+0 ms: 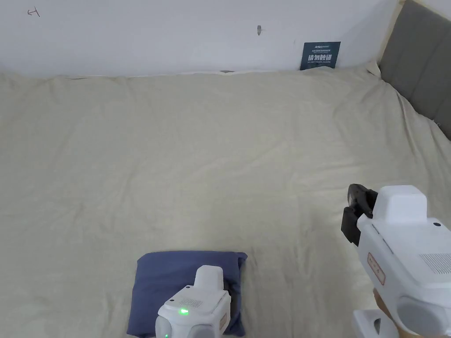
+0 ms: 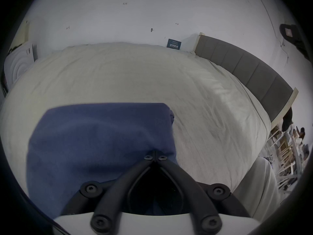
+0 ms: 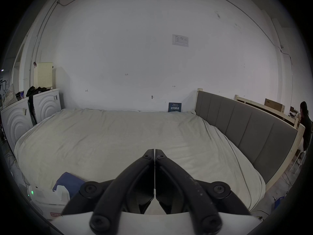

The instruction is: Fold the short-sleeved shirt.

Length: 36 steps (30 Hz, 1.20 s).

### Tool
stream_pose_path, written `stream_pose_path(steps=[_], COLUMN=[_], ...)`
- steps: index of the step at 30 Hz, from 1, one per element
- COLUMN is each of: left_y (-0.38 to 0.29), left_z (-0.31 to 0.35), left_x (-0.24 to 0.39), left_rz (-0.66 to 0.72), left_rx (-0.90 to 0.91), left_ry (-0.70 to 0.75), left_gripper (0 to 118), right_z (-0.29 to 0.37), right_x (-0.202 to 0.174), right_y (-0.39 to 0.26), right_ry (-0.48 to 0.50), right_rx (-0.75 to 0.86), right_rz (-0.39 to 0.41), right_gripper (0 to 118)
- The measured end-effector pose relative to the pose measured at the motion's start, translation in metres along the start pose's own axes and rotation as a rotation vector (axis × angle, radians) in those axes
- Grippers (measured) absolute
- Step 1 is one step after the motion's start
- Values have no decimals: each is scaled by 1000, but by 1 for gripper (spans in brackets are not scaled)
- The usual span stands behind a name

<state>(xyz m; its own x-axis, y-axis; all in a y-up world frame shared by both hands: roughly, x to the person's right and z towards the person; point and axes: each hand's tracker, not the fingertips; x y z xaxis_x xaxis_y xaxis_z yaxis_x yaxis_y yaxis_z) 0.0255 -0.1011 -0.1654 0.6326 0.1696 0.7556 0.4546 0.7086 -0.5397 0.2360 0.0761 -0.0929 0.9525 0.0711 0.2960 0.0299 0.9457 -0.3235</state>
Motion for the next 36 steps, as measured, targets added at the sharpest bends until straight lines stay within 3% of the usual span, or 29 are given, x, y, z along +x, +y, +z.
stream_pose_path(steps=[6,13,20,26,32,36], left_y=[41,96,124,115,97,87], left_z=[72,150,218,253,274,284], left_x=[13,7,-20,-54,-88,-99], left_rz=[-98,-163,-125,-137,-66,-41], left_rx=[278,551,731,800,783,777], left_ry=[1,120,238,368,465,480], left_gripper=[1,1,1,1,1,1], right_z=[16,32,41,45,47,47], right_x=[-11,-28,-43,-52,-60,-64], right_y=[12,30,50,62,67,68], right_ry=[18,38,48,44,45,54], right_rx=[50,126,195,239,259,262], right_rz=[-5,-1,18,34,44,49], right_gripper=[3,3,3,3,3,3])
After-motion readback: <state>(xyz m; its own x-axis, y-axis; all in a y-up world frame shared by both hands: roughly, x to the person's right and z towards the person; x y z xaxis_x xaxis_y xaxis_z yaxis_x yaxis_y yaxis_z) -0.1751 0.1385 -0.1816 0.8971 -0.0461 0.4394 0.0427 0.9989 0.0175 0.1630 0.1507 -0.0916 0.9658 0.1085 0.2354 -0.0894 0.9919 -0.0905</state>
